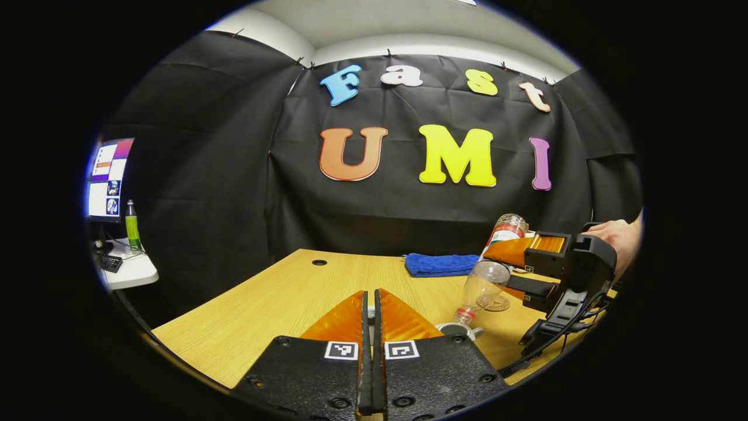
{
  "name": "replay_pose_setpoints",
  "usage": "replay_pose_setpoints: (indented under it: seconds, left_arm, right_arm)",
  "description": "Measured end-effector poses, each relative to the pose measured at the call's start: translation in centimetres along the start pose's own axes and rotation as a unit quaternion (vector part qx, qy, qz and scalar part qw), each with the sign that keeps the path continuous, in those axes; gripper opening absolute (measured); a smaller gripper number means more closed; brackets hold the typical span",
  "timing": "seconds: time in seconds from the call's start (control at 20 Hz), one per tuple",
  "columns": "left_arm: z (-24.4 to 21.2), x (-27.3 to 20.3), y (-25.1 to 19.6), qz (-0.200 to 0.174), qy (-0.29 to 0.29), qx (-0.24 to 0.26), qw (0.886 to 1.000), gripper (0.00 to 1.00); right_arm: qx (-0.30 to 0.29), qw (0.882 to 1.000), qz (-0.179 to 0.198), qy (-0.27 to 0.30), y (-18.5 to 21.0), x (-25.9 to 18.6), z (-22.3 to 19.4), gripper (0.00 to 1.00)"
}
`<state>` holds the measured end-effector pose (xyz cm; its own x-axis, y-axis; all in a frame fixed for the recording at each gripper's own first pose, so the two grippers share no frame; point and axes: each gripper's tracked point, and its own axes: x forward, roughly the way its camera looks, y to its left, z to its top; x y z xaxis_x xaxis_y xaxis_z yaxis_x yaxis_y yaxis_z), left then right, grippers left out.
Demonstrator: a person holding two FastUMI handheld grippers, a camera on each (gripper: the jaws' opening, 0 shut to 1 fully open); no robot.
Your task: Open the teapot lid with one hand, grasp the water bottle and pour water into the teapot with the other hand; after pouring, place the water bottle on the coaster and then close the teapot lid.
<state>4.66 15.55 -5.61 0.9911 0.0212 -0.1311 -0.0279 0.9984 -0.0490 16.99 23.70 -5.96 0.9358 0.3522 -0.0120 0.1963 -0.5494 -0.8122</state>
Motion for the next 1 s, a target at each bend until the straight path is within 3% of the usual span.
replay_pose_setpoints:
  seconds: [0.25, 0.4, 0.6, 0.85, 1.0]
  left_arm:
    - [0.0, 0.0, 0.6, 0.006, -0.002, -0.005, 1.0, 0.02]
    - [0.3, -0.1, 0.7, 0.006, -0.007, -0.009, 1.0, 0.02]
    - [0.4, -0.2, 1.0, 0.008, -0.01, -0.011, 1.0, 0.02]
    - [0.2, 0.0, 1.3, 0.013, -0.008, -0.008, 1.0, 0.02]
    - [0.4, -0.2, 1.4, 0.012, -0.013, -0.011, 1.0, 0.02]
  right_arm:
    - [0.04, 0.999, 0.008, 0.0, 0.5, 0.2, -0.1, 0.72]
    - [0.098, 0.994, 0.05, 0.001, 2.8, 0.2, -0.4, 0.69]
    - [0.159, 0.985, 0.062, 0.004, 3.3, -0.1, -0.8, 0.72]
    - [0.237, 0.968, 0.088, 0.0, 3.7, -0.6, -0.4, 0.72]
    - [0.328, 0.94, 0.095, -0.003, 3.6, -0.4, -0.3, 0.72]
